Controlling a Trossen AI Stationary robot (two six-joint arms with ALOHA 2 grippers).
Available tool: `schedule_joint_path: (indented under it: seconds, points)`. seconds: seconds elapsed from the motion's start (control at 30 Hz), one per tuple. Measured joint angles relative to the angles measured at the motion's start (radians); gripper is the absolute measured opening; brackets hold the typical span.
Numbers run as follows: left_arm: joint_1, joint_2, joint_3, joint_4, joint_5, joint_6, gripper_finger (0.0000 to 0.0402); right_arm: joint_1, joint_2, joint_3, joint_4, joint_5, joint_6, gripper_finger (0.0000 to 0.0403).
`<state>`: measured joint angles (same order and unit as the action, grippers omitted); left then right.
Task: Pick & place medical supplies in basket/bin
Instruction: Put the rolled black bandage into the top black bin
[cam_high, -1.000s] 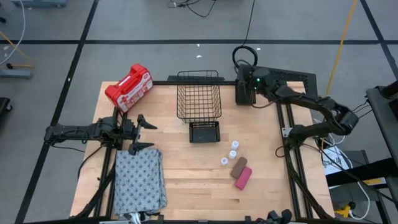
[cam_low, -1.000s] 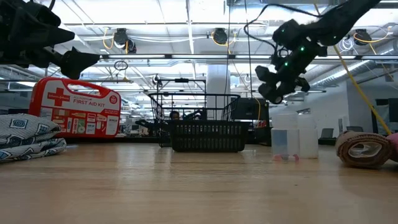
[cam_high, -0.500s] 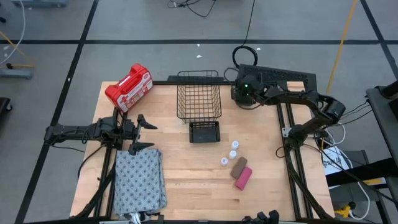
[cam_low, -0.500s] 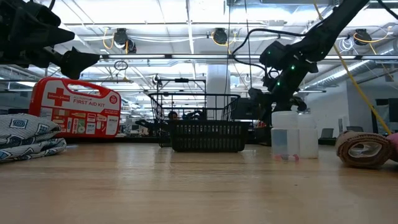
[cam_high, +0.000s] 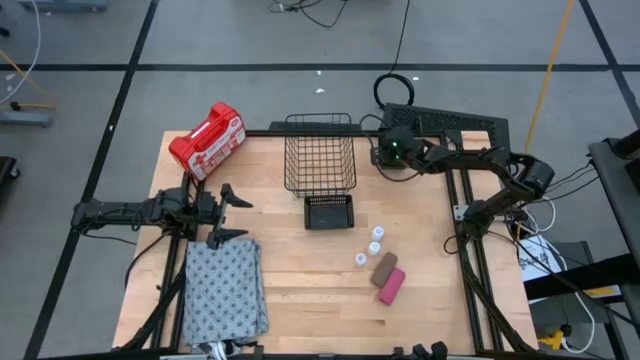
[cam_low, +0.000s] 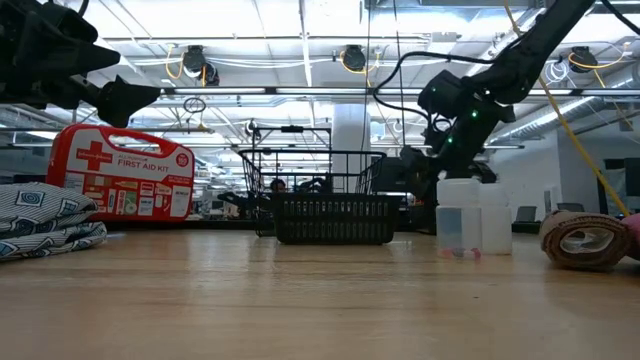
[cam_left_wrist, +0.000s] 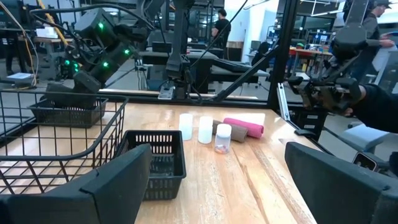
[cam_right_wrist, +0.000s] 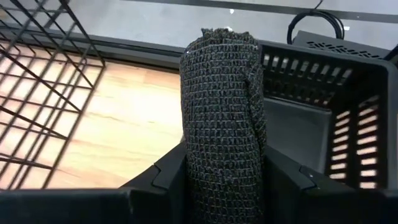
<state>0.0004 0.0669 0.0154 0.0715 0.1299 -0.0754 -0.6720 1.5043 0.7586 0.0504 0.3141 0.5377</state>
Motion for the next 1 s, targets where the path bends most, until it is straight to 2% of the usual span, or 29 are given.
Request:
schedule_joint_path:
  seconds: [0.2,0.67,1.0]
  points:
    - [0.000,0.000,0.000,0.000,0.000,0.000,0.0374,0.000,0.000,-0.001,0.019,0.001,-0.033,0.0154]
    - [0.000,0.000,0.000,0.000,0.000,0.000,0.0374,0.000,0.000,-0.002,0.045,0.000,-0.082,0.0241]
    - [0.000,0.000,0.000,0.000,0.000,0.000,0.0374,-0.003,-0.006,-0.002,0.047,0.004,-0.158,0.0248]
